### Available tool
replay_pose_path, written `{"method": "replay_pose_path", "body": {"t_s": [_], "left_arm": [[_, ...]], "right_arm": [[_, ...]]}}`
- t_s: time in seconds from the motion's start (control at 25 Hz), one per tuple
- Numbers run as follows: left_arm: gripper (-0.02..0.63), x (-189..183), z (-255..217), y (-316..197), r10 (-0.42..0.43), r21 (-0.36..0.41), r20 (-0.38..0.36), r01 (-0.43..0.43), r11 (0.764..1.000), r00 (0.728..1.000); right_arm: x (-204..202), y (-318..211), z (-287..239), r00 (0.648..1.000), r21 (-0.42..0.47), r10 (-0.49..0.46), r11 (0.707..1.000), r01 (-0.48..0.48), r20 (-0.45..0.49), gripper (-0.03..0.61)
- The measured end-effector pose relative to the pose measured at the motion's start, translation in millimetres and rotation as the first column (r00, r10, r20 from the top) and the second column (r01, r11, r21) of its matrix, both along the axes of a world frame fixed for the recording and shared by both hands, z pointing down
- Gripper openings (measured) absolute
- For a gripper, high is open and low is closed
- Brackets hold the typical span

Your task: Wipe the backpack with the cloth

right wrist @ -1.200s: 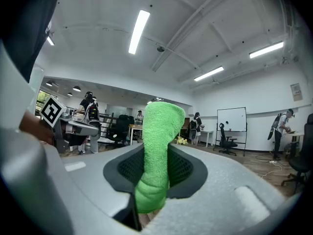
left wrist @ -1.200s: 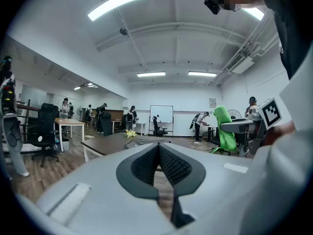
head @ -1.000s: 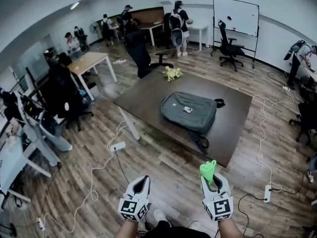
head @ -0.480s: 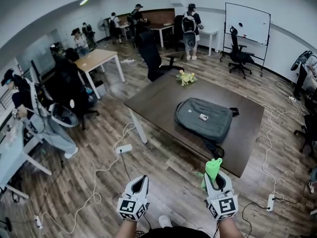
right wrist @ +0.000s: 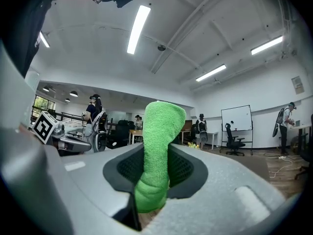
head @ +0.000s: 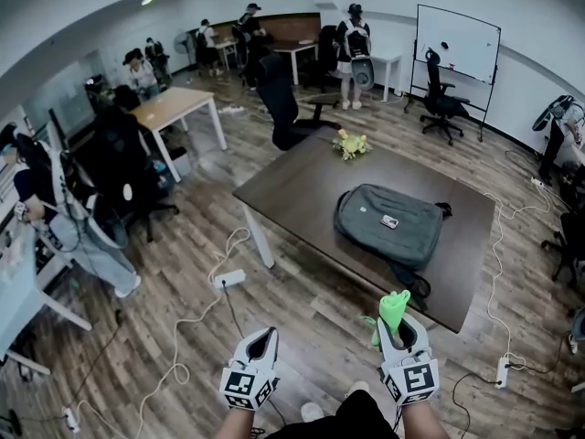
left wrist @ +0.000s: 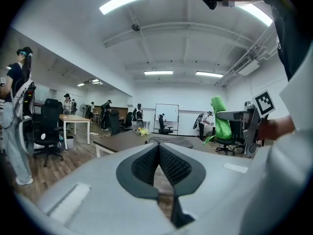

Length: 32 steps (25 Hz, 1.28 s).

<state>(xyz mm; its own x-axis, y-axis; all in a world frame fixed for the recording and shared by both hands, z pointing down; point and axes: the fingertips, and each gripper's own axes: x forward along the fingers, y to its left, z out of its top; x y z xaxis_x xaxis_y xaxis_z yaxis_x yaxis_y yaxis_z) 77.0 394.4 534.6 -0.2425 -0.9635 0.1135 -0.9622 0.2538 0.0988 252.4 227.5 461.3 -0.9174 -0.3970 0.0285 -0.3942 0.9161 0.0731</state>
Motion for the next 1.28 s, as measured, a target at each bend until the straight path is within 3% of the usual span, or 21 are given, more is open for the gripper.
{"method": "replay_pose_path", "body": {"t_s": [0.2, 0.52, 0.84, 1.28], "left_arm": [[0.02, -15.5, 13.5, -17.7, 0.024, -0.016, -0.023, -0.025, 1.0, 0.999], [0.02, -61.2, -0.7, -74.4, 0.037, -0.037, 0.026, -0.036, 0.999, 0.999], [0.02, -100.4, -4.5, -169.0, 0.089, -0.098, 0.081, -0.081, 0.992, 0.993], [0.02, -111.0, -21.8, -282.9, 0.176, -0.085, 0.085, -0.169, 0.982, 0.981]], "right_arm": [[-27.0, -14.9, 8.3, 1.0, -0.015, 0.004, 1.0, -0.004, -0.015, 0.106], [-79.9, -77.7, 12.7, 1.0, -0.032, 0.004, 0.999, -0.004, 0.006, 0.106], [-129.0, -160.2, 21.3, 1.0, -0.075, 0.002, 0.997, -0.001, 0.01, 0.106], [-148.8, -254.4, 23.8, 1.0, -0.093, 0.028, 0.995, -0.026, 0.014, 0.106]]}}
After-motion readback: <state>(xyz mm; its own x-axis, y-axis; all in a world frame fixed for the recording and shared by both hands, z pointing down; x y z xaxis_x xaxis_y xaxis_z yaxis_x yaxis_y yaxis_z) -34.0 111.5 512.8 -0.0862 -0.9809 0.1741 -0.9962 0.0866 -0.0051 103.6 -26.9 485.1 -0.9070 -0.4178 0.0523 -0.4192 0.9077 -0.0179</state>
